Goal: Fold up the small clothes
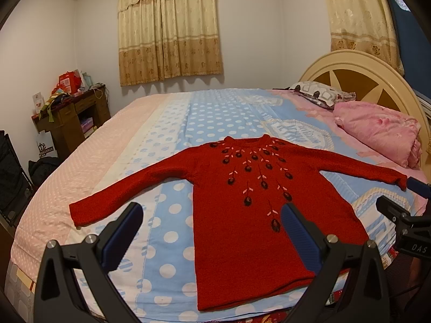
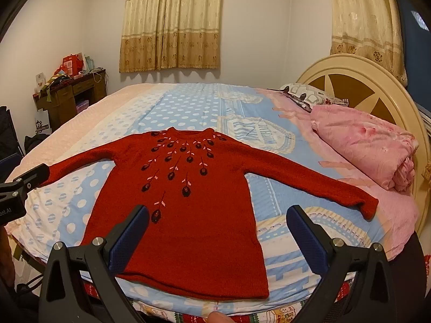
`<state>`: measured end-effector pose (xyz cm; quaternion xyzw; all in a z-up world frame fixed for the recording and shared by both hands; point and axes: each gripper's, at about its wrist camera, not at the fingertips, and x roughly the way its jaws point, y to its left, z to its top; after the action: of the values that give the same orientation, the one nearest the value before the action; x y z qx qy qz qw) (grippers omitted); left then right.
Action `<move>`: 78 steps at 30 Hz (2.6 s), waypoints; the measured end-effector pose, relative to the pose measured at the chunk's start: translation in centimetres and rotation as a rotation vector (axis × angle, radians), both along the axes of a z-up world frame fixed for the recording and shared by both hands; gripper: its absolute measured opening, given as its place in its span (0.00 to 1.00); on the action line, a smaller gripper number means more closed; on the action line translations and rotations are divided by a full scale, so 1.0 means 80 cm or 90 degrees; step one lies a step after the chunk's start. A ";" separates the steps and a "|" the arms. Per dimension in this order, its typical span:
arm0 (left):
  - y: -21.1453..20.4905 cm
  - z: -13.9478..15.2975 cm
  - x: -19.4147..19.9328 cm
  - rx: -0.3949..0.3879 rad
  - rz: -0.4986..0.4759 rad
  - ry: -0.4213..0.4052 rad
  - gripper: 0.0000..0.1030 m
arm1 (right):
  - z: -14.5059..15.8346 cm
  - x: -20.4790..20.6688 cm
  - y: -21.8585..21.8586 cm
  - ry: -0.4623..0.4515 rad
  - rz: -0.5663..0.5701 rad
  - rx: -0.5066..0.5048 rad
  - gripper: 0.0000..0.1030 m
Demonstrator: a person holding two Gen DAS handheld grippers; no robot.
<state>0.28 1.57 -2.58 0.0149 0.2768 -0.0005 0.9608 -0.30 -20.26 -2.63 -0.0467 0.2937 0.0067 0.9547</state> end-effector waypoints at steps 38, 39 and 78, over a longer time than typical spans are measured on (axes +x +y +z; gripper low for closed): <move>-0.016 -0.078 0.120 0.083 0.005 0.068 1.00 | -0.081 0.069 -0.379 0.037 -0.387 0.180 0.80; -0.017 -0.079 0.121 0.081 0.005 0.070 1.00 | -0.082 0.069 -0.394 0.039 -0.398 0.192 0.78; 0.017 -0.101 0.128 0.008 0.015 0.107 1.00 | -0.016 0.198 -0.318 0.051 -0.190 0.180 0.08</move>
<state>10.54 2.93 -10.69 0.0173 0.3569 0.0110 0.9339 15.55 -45.69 -3.91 0.1322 0.3309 -0.0920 0.9298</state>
